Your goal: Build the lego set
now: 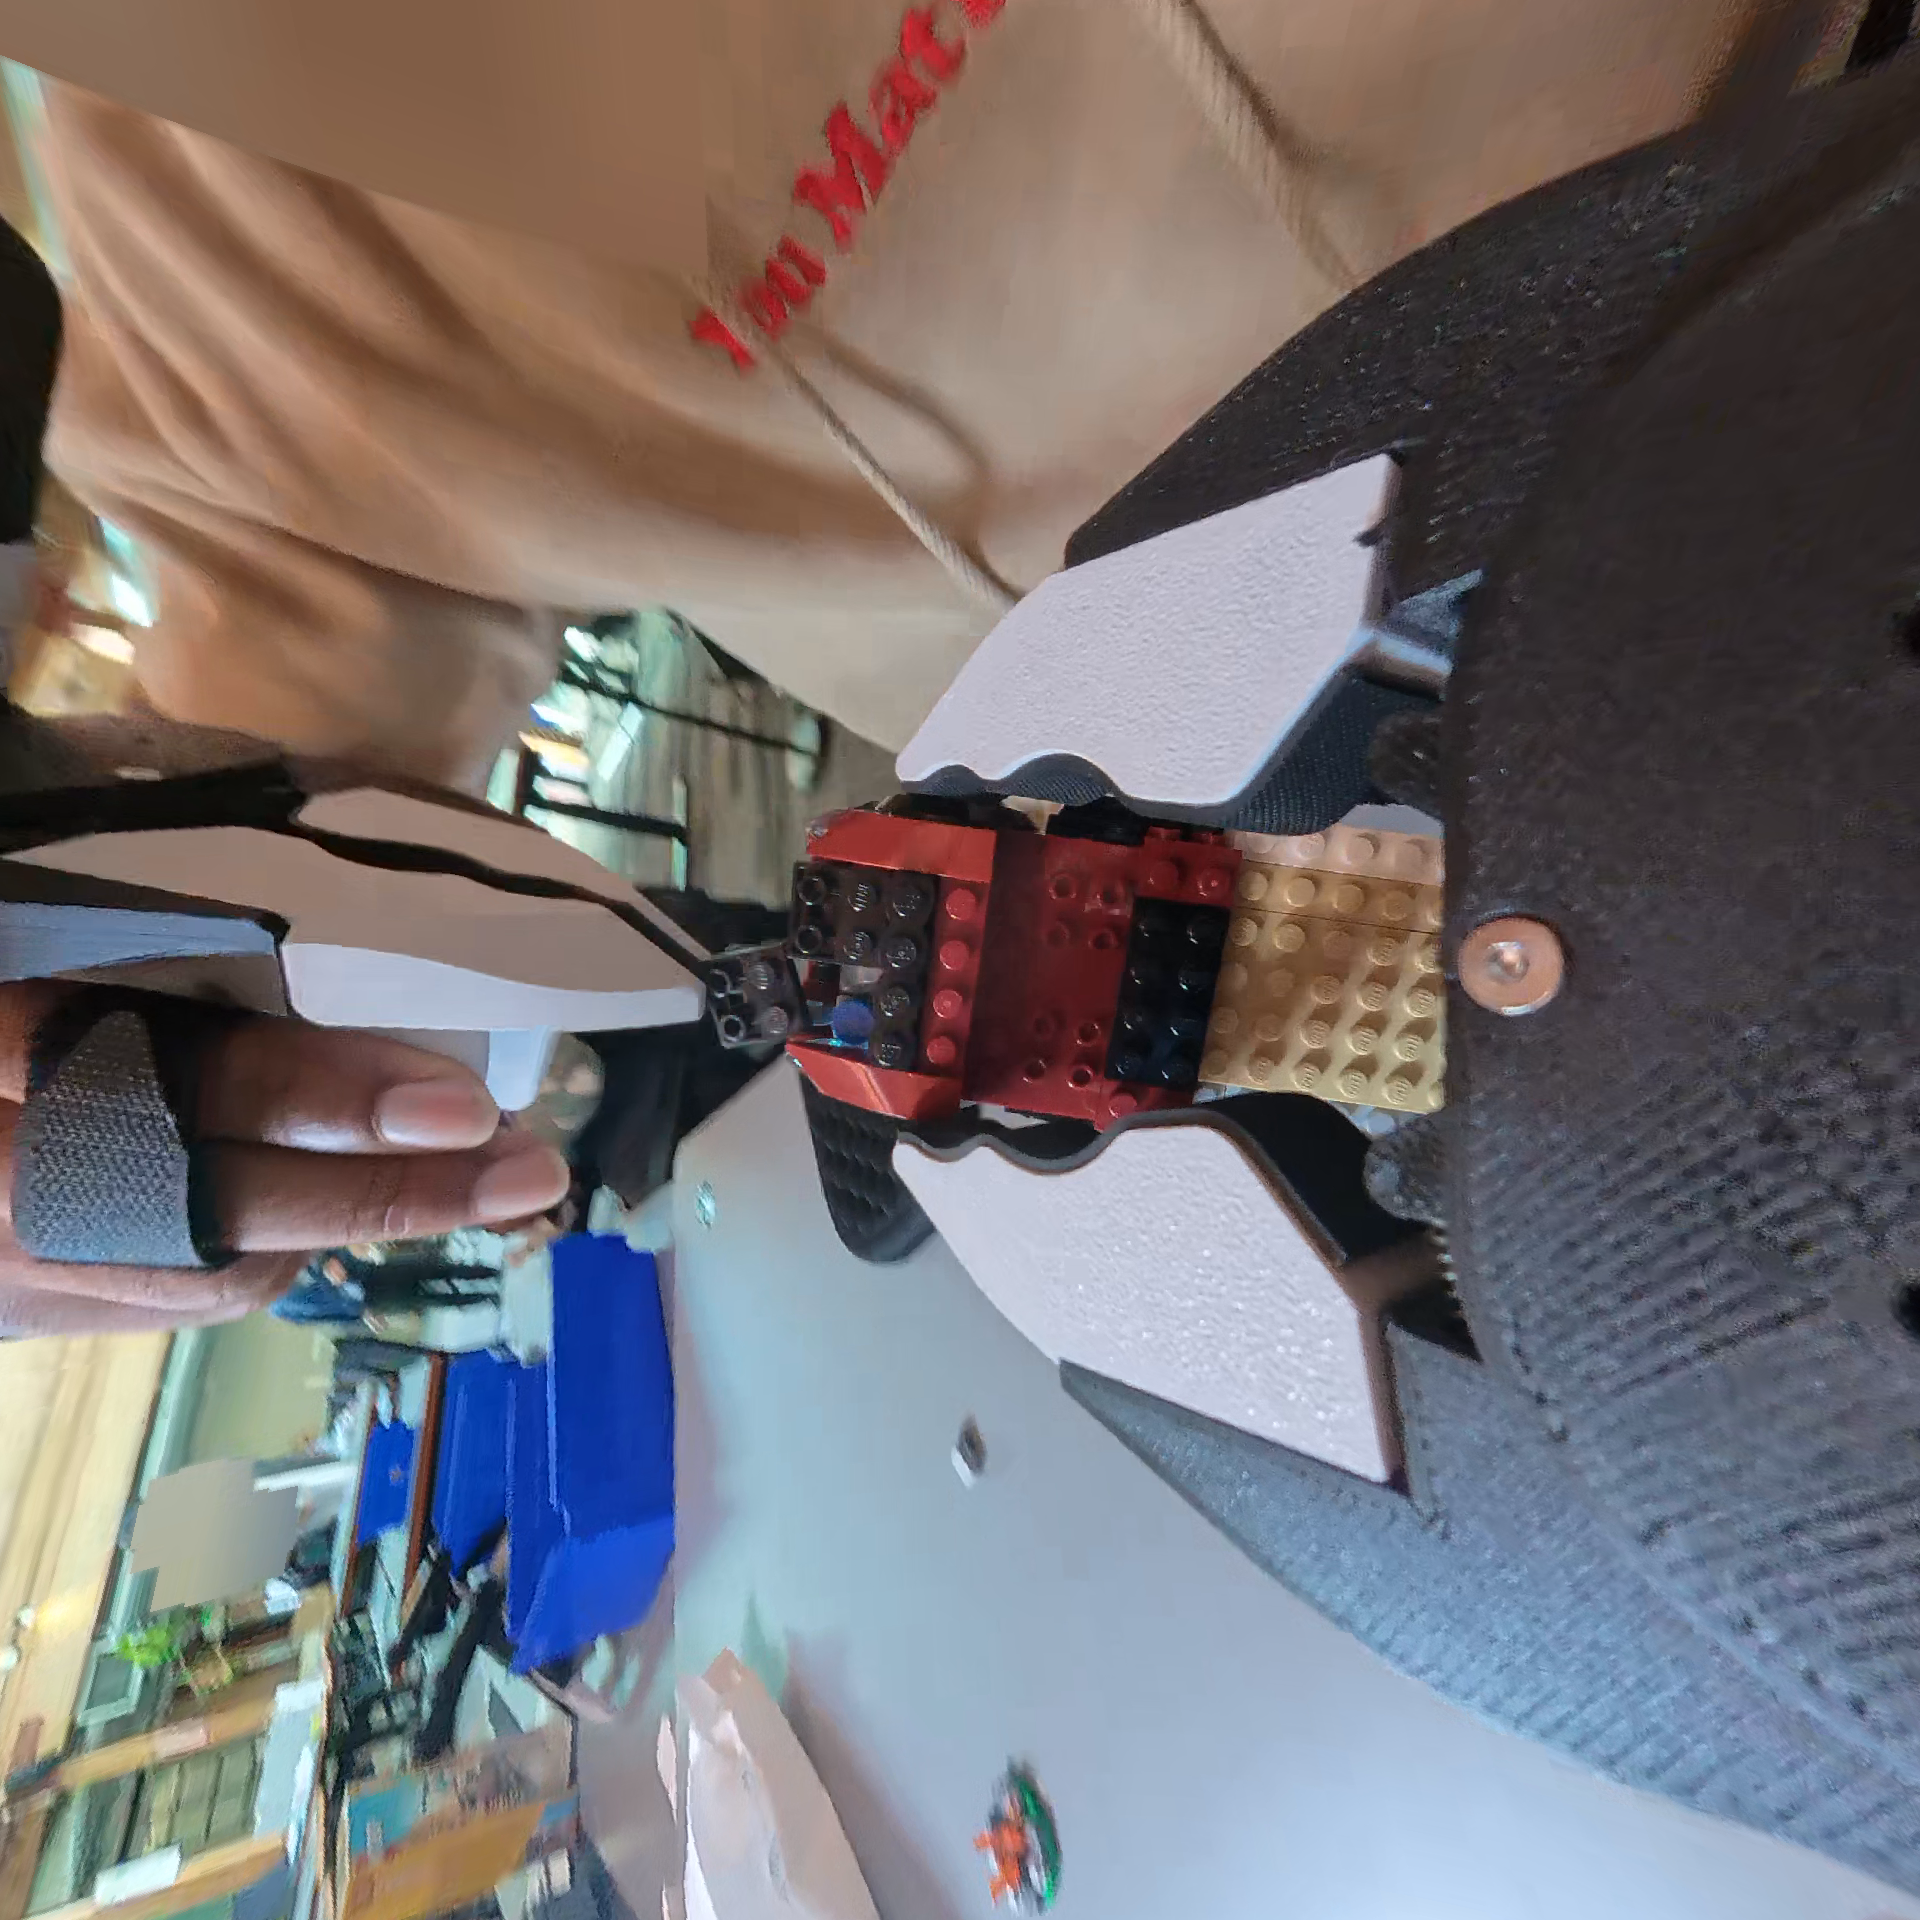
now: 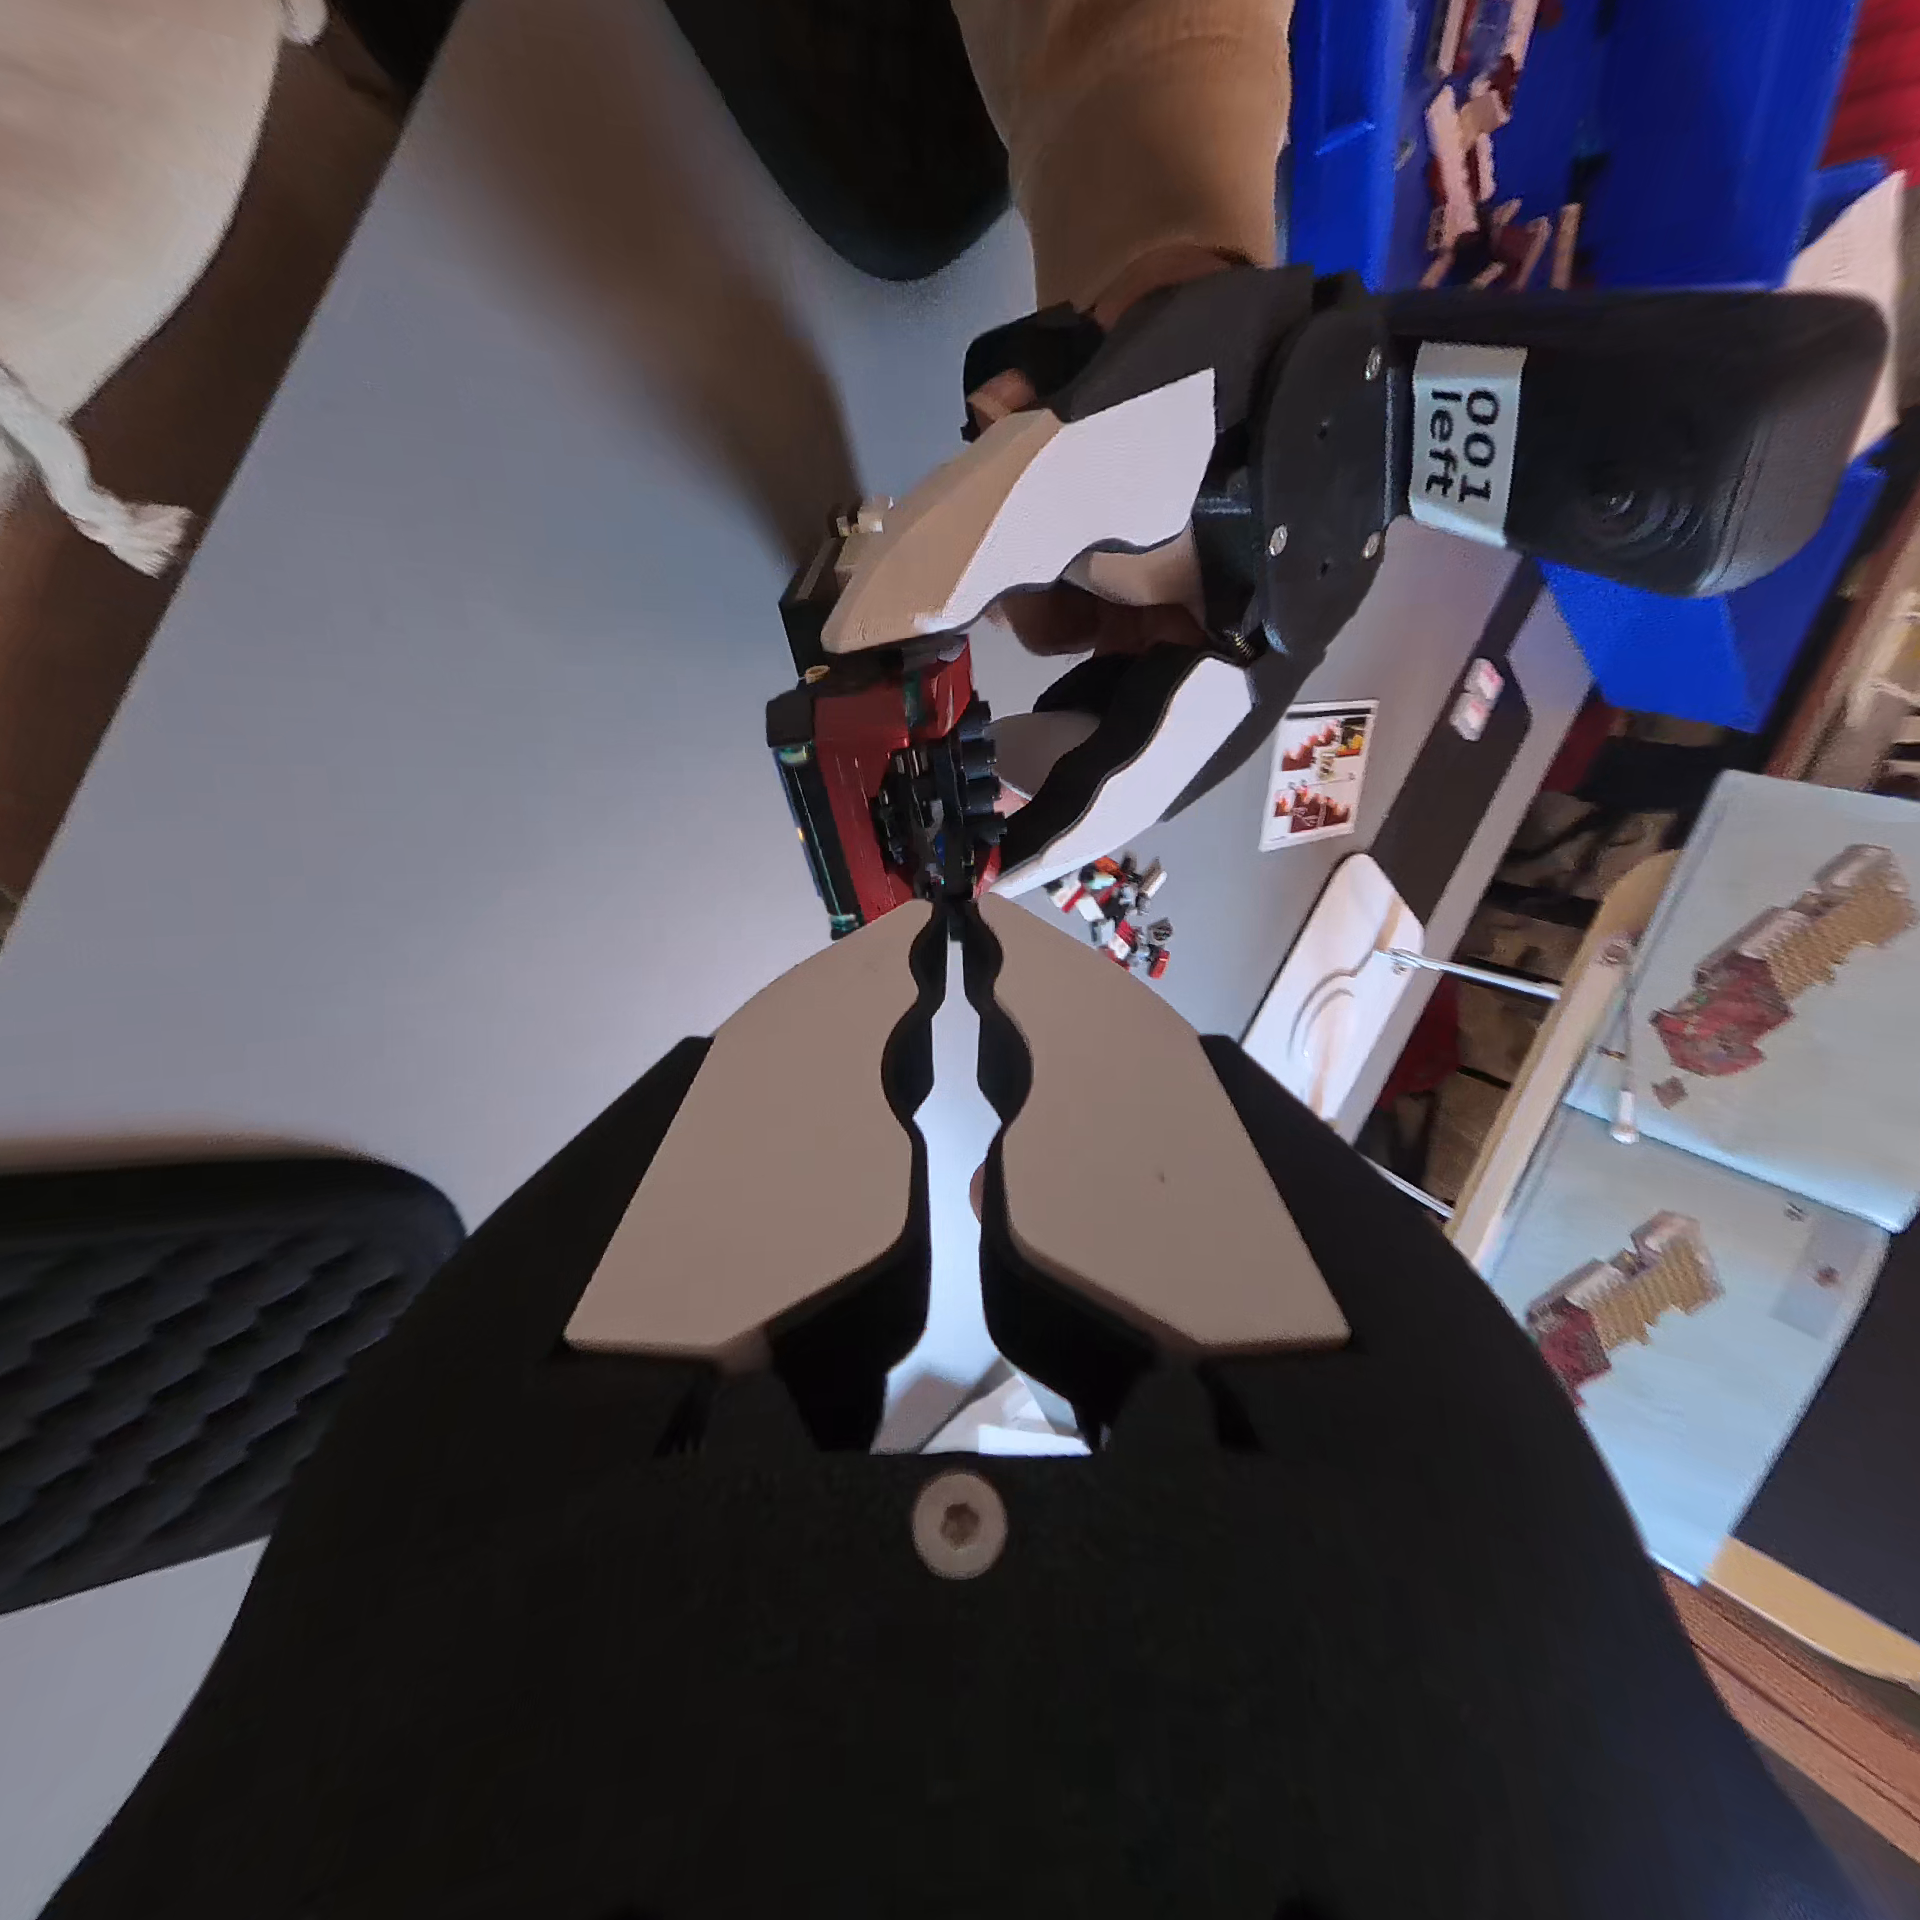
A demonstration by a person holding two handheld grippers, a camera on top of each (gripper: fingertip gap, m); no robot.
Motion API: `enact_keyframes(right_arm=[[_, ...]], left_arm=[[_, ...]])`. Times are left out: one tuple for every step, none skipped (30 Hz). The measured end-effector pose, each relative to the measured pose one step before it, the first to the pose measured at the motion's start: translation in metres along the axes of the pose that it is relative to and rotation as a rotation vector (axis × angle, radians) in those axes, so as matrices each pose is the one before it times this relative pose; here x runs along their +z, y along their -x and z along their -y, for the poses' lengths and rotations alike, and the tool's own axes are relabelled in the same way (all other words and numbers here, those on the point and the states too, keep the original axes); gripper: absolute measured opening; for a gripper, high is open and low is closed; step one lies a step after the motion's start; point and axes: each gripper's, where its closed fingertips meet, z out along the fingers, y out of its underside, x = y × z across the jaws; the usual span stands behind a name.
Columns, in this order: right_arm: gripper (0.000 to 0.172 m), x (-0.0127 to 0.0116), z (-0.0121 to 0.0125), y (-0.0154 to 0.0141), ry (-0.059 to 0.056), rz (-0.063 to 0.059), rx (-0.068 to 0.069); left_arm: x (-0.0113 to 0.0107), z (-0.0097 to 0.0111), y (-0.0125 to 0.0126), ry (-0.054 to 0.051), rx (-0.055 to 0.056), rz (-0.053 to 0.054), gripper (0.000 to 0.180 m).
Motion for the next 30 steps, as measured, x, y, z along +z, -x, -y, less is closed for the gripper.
enact_keyframes(right_arm=[[0.003,0.00072,-0.00189,0.00384,0.0018,-0.0343,-0.0063],[0.003,0.00156,-0.00262,0.0034,0.0093,-0.0405,-0.011],[0.003,0.00185,-0.00417,0.003,0.0199,-0.0441,-0.0252],[0.003,0.00177,-0.00348,0.00277,0.0171,-0.0447,-0.0293],[0.003,0.00161,-0.00279,0.00256,0.0128,-0.0394,-0.0154],[0.003,0.00124,-0.00173,0.00254,0.0046,-0.0304,0.003],[0.003,0.00137,-0.0027,0.00206,0.0074,-0.027,0.0091],[0.003,0.00148,-0.00435,0.00158,0.0155,-0.0294,-0.0017],[0.003,0.00122,-0.00373,0.00232,0.0094,-0.024,-0.008],[0.003,0.00093,-0.00199,0.00275,-0.0024,-0.016,0.0047],[0.002,0.0004,-0.00029,0.00159,-0.0127,-0.0175,0.0121],[0.002,0.00024,-0.00039,0.00132,-0.01,-0.0136,0.0071],[0.002,0.00035,-0.0009,0.00153,-0.0024,-0.0087,-0.0015],[0.002,0.00033,-0.00055,0.00112,-0.0024,-0.01,-0.0101],[0.002,0.00026,0.00044,0.00121,-0.0066,-0.0067,-0.0119],[0.002,0.00025,0.00115,0.00133,-0.0095,-0.0019,-0.0063],[0.002,0.00015,0.00135,0.00091,-0.0102,-0.0024,-0.0059],[0.002,0.00016,0.00093,0.00045,-0.008,-0.0057,-0.0145],[0.002,0.00038,0.00044,0.00092,-0.0064,-0.0056,-0.0214],[0.002,0.00043,0.00061,0.00089,-0.0087,-0.0083,-0.0176],[0.002,0.0006,0.00018,0.00126,-0.0081,-0.0075,-0.0117],[0.002,0.00071,0.00011,0.00169,-0.0087,-0.0049,-0.0099],[0.001,0.00063,0.00048,0.00152,-0.0103,-0.0064,-0.0109],[0.0,0.00054,0.00127,0.00149,-0.0125,-0.0066,-0.0114],[0.0,0.00094,0.00122,0.00149,-0.0103,-0.0041,-0.0099],[0.0,0.0011,0.00071,0.00118,-0.0069,-0.0037,-0.007],[0.0,0.00124,0.00005,0.00138,-0.0039,-0.0002,-0.0048],[0.0,0.00104,-0.00012,0.00175,-0.0035,0.005,0.0008],[0.0,0.0006,-0.0004,0.00098,-0.003,0.0023,0.0062],[0.0,0.00047,-0.00046,0.00078,-0.003,0.0012,0.0061]], left_arm=[[0.00246,-0.00478,0.0045,0.052,0.0429,0.0528,0.059],[0.00247,-0.00442,0.00444,0.0458,0.0431,0.0515,0.059],[0.00243,-0.00397,0.00307,0.0384,0.0359,0.0393,0.059],[0.00233,-0.00346,0.00254,0.0319,0.0166,0.0286,0.059],[0.00233,-0.00342,0.00212,0.0302,0.009,0.0214,0.06],[0.00207,-0.00287,0.00235,0.0225,0.011,0.0244,0.06],[0.00183,-0.00257,0.0019,0.0178,0.0054,0.019,0.059],[0.00171,-0.00216,0.00116,0.0156,-0.0003,0.0107,0.06],[0.00152,-0.00101,0.00046,0.0101,0.0035,0.0088,0.06],[0.00141,-0.00055,0.00007,0.0062,0.0055,0.008,0.059],[0.00157,-0.00095,-0.00035,0.0095,0.0053,0.0041,0.059],[0.00135,-0.00132,-0.00076,0.0098,0.0072,0.0018,0.06],[0.00117,-0.00142,-0.00029,0.007,0.0054,0.0029,0.059],[0.00082,-0.00116,-0.00044,0.0026,-0.001,-0.0021,0.06],[0.00044,-0.00077,-0.00039,0.0009,-0.0066,-0.0058,0.059],[0.00026,-0.00032,-0.00004,0.0003,-0.0058,-0.0023,0.059],[0.00022,-0.0002,0.00007,0.0004,-0.0012,-0.0003,0.059],[0.00017,-0.00026,0.00001,0.002,-0.0008,0.0005,0.059],[0.00018,-0.00069,-0.00035,0.005,-0.0019,-0.0031,0.059],[0.00008,-0.00122,-0.00065,0.0055,-0.0011,-0.0072,0.059],[-0.00012,-0.00075,-0.00018,0.0013,-0.0028,-0.0041,0.059],[0.0,-0.00095,-0.00004,0.0027,-0.0025,-0.0024,0.059],[0.00032,-0.00118,-0.00059,0.0062,-0.0007,-0.0048,0.059],[0.00037,-0.00061,-0.00124,0.0034,0.0029,-0.0073,0.059],[0.00045,-0.00002,-0.00126,0.0003,0.0032,-0.0054,0.059],[0.00036,-0.00017,-0.00117,0.0022,0.0005,-0.0057,0.059],[0.00041,-0.00056,-0.00102,0.0032,0.0028,-0.0048,0.059],[0.00026,-0.00112,0.00024,0.0068,0.0027,0.0018,0.059],[0.00011,-0.00104,0.00008,0.0032,0.0006,-0.0002,0.059],[0.0,-0.00051,0.00004,0.0006,-0.0005,-0.0007,0.059]])
